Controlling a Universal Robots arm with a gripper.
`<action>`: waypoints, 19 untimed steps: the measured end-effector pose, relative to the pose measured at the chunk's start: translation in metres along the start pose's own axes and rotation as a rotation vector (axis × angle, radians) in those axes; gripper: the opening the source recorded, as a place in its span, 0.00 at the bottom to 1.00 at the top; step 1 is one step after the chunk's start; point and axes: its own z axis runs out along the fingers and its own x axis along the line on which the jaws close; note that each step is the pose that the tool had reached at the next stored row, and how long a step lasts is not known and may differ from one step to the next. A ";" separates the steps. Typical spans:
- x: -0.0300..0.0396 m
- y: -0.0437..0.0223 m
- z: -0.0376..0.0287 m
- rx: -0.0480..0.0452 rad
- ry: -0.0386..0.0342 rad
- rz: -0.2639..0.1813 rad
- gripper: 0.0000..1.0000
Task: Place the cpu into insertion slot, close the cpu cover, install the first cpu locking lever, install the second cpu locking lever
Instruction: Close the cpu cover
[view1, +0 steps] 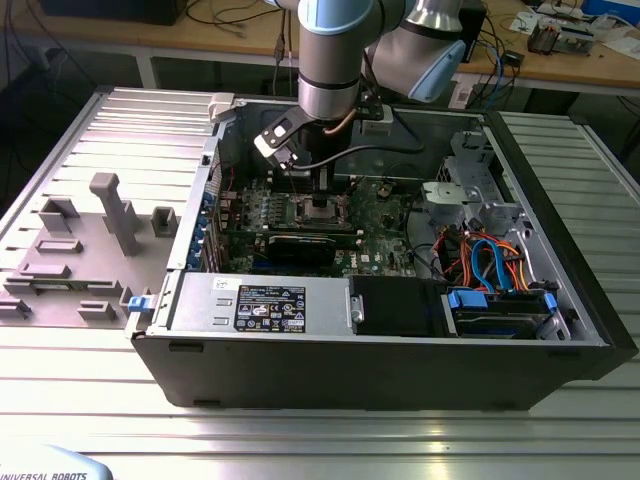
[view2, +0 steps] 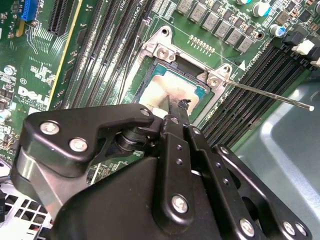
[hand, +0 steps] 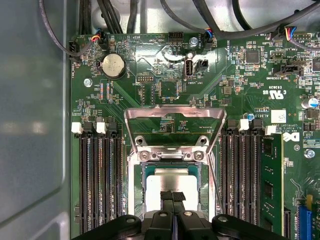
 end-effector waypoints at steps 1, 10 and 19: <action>0.0001 0.0001 -0.0002 -0.0001 0.0001 0.000 0.11; 0.0000 0.0000 -0.0022 -0.0001 0.0000 0.000 0.11; 0.0000 0.0001 -0.0037 0.0000 -0.0001 0.000 0.11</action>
